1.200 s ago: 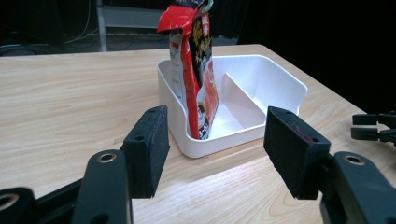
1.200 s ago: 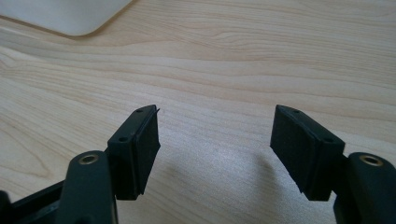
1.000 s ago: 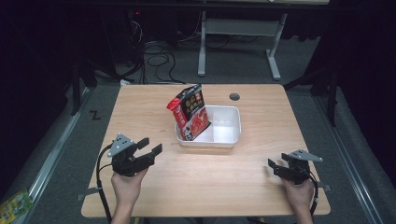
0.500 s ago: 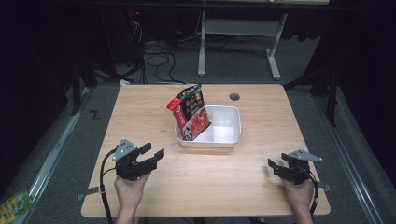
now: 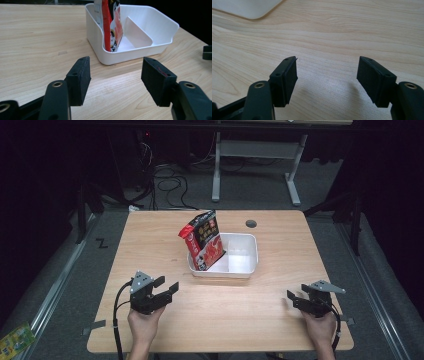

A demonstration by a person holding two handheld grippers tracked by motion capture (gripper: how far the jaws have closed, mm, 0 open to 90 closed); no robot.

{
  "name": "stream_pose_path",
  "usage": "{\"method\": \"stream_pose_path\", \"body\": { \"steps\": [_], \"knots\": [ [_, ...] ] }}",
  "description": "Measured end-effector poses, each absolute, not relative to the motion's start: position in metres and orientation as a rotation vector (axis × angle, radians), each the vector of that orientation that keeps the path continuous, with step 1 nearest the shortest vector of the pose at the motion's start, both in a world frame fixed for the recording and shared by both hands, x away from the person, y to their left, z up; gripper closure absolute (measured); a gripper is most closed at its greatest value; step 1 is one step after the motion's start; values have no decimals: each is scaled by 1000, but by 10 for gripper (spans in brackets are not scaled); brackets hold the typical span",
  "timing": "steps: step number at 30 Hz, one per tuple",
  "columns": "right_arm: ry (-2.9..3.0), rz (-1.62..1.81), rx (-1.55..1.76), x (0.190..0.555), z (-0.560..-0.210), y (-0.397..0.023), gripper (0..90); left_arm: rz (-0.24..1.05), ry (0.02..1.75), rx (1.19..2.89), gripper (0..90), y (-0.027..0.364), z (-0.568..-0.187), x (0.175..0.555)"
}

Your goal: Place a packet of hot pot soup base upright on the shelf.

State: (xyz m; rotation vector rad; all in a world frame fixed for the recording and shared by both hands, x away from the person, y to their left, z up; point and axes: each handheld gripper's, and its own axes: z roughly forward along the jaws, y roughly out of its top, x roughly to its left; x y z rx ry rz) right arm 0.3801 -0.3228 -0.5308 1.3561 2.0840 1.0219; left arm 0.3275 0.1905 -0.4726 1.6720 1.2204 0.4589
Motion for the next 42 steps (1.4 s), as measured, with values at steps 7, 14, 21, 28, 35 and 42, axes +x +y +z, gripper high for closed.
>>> {"method": "stream_pose_path", "body": {
  "steps": [7, 14, 21, 28, 35, 42],
  "knots": [
    [2085, 1022, 1357, 380, -531, -323, 333, 451, 1234, 1687, 413, 186, -483, 331],
    [2086, 1022, 1356, 380, -531, -323, 333, 444, 1254, 1700, 413, 182, -496, 334],
    [2084, 1023, 1356, 380, -531, -323, 332, 457, 1267, 1713, 412, 179, -512, 338],
    [2086, 1021, 1357, 380, -531, -323, 333, 487, 1301, 1726, 412, 177, -529, 343],
    [2089, 1018, 1350, 380, -531, -323, 332, 531, 1316, 1751, 414, 172, -543, 347],
    [2086, 1020, 1359, 380, -531, -322, 333, 549, 1325, 1758, 414, 170, -548, 350]
  ]
}}
